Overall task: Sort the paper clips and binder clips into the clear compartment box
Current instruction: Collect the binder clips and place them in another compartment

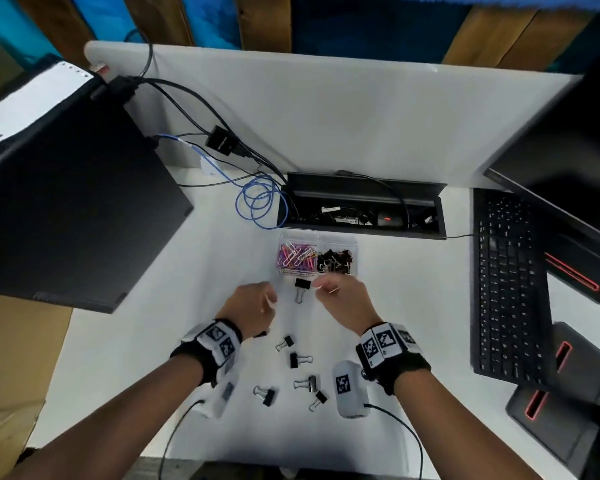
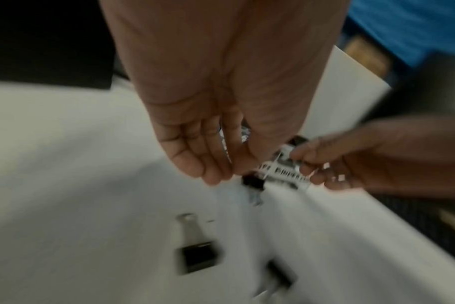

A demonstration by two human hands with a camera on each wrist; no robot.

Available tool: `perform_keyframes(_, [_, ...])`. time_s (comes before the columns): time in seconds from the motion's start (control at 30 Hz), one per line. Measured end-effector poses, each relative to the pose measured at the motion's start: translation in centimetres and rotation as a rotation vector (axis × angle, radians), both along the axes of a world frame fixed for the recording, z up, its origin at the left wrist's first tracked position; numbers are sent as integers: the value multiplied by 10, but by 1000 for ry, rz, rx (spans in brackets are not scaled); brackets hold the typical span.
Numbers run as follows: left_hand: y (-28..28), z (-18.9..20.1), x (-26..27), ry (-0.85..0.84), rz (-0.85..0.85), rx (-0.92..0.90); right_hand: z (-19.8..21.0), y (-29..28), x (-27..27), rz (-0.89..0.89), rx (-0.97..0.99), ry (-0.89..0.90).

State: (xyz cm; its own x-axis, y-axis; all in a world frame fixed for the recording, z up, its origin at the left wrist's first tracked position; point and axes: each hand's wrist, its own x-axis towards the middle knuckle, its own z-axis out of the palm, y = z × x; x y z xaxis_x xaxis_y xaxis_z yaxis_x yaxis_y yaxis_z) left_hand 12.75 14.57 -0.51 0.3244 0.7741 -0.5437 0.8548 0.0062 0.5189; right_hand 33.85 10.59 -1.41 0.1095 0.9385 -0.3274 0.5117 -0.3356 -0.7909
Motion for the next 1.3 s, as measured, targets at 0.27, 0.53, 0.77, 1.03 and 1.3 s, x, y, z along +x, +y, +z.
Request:
perform_keyframes(0.27, [-30,-37,-38,39,-400,182,-29,-8,-47,450,-58,-381])
perform_keyframes(0.53, [-34,-50,-52,322,-666,363,-36,-8,-52,321,-125,-446])
perform_keyframes(0.77, [-43,-45,-68,-163,-148,111,-43,-19,-48,135,-74,-355])
perform_keyframes(1.03, [-57,-33,-63,-212,55,-104,-40,-29,-43,27,-166,-150])
perform_keyframes(1.3, [-102,-48,-60,-73,-554,11,-32,-39,-55,65,-181,18])
